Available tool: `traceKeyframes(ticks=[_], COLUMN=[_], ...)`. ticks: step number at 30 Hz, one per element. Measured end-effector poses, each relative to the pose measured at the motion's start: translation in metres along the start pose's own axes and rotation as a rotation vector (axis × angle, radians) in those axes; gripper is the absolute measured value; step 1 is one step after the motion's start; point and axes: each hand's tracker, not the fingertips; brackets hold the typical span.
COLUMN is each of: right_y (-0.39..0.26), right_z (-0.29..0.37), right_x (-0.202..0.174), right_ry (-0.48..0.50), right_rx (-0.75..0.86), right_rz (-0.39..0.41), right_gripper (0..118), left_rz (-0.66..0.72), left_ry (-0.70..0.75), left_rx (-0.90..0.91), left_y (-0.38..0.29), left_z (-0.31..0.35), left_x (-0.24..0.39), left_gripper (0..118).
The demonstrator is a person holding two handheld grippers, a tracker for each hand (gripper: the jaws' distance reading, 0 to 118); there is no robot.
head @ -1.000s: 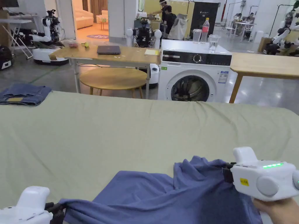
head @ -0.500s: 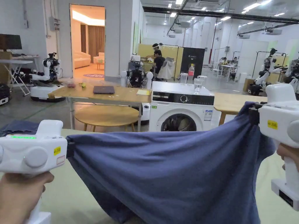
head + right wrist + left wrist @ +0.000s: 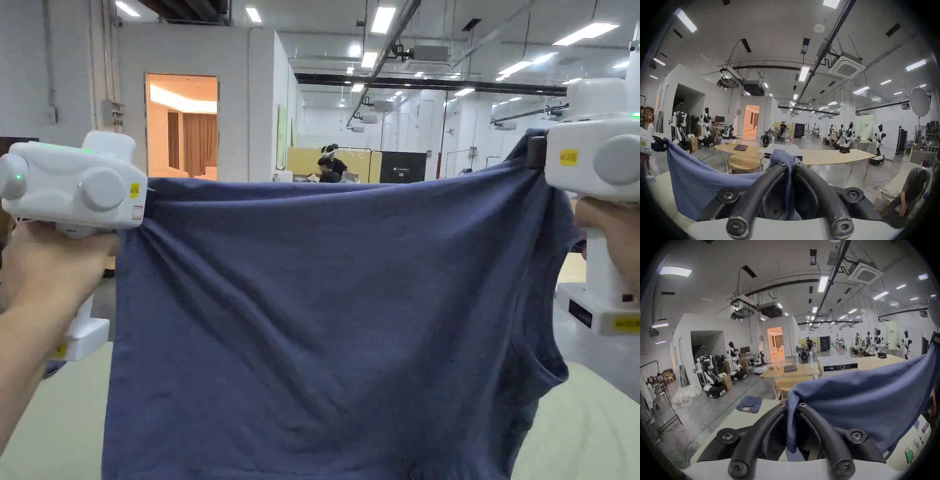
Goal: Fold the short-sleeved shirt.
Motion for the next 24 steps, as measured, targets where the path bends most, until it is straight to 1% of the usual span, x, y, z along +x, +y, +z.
traceKeyframes(ticks=[3, 6, 11, 14, 17, 19, 22, 24], right_y=[0.004, -0.007, -0.061, -0.101, -0.128, -0.144, -0.170, -0.191], right_z=[-0.013, -0.021, -0.024, -0.019, -0.002, 0.022, 0.068, 0.103], right_x=[-0.004, -0.007, -0.006, -0.006, 0.001, 0.008, 0.015, 0.020], right_ry=[-0.003, -0.010, -0.007, -0.003, 0.008, 0.017, 0.032, 0.054], right_rx=[0.016, 0.020, -0.020, -0.065, -0.096, -0.109, -0.117, -0.136], right_rz=[0.014, 0.038, 0.007, 0.010, -0.005, -0.016, 0.036, 0.045], right_gripper=[0, 0, 0, 0, 0, 0, 0, 0], left_rz=[0.003, -0.010, -0.008, 0.009, 0.040, 0.055, 0.071, 0.088], left_ry=[0.003, 0.016, 0.003, 0.002, -0.016, -0.040, -0.089, -0.113], left_rx=[0.023, 0.028, -0.037, -0.088, -0.115, -0.103, -0.112, -0.115], left_y=[0.008, -0.004, -0.061, -0.110, -0.153, -0.181, -0.214, -0.237], left_z=[-0.002, -0.008, -0.034, -0.050, -0.046, -0.029, 0.003, 0.032], left_x=[-0.001, 0.002, 0.011, 0.016, 0.021, 0.025, 0.023, 0.017], left_gripper=[0, 0, 0, 0, 0, 0, 0, 0])
